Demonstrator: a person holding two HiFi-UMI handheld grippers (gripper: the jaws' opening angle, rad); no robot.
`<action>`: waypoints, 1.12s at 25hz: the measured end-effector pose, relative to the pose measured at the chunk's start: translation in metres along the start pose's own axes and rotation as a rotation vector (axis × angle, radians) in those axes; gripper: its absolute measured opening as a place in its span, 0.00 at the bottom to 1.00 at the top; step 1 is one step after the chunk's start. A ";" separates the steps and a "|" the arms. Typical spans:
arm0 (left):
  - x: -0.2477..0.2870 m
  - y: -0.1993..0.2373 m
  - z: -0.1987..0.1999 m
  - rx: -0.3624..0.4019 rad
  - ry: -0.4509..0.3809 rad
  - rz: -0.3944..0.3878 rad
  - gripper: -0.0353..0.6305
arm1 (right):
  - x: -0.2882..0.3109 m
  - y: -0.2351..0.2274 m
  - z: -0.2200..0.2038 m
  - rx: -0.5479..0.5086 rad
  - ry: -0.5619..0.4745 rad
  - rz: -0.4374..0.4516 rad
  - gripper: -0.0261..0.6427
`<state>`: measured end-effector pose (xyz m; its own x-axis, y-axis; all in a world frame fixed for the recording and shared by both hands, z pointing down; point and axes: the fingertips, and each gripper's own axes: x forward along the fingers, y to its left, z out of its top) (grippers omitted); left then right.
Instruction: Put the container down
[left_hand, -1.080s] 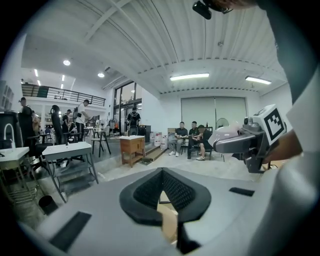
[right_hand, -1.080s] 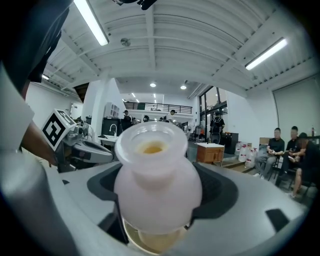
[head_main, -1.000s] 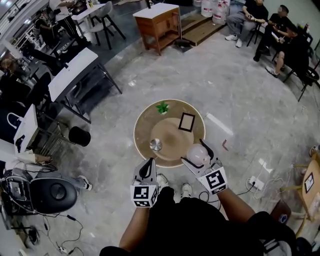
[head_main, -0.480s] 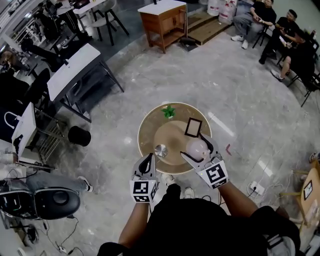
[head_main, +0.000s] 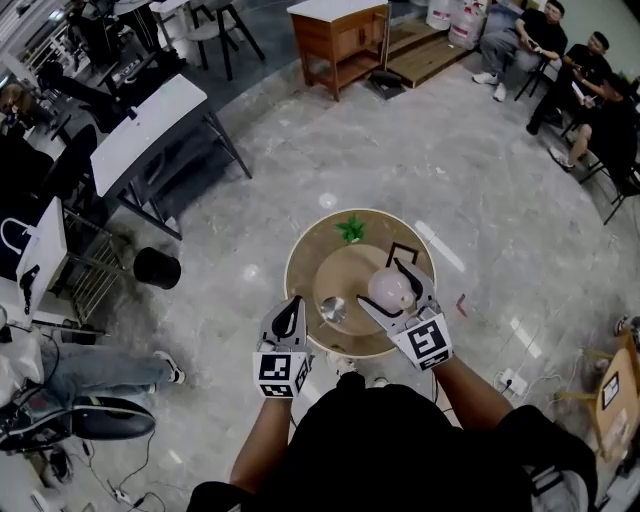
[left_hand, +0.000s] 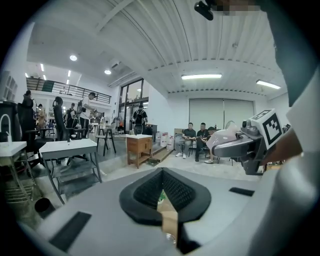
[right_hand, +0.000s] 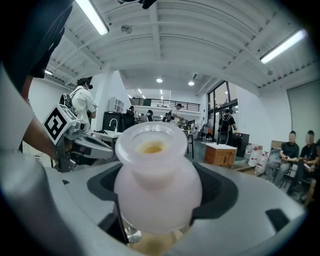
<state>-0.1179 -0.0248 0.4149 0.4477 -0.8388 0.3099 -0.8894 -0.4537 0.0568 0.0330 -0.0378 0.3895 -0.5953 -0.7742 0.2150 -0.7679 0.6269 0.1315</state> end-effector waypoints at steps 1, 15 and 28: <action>0.003 0.005 -0.001 -0.006 0.002 0.000 0.04 | 0.005 0.001 0.000 -0.001 0.004 0.005 0.65; 0.050 0.041 -0.038 -0.030 0.045 0.096 0.04 | 0.070 -0.017 -0.074 0.011 0.115 0.052 0.65; 0.113 0.071 -0.119 -0.144 0.082 0.207 0.04 | 0.143 -0.015 -0.217 0.062 0.259 0.091 0.65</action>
<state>-0.1420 -0.1157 0.5671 0.2511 -0.8796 0.4041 -0.9679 -0.2225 0.1172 0.0107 -0.1396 0.6279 -0.5883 -0.6618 0.4647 -0.7316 0.6804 0.0427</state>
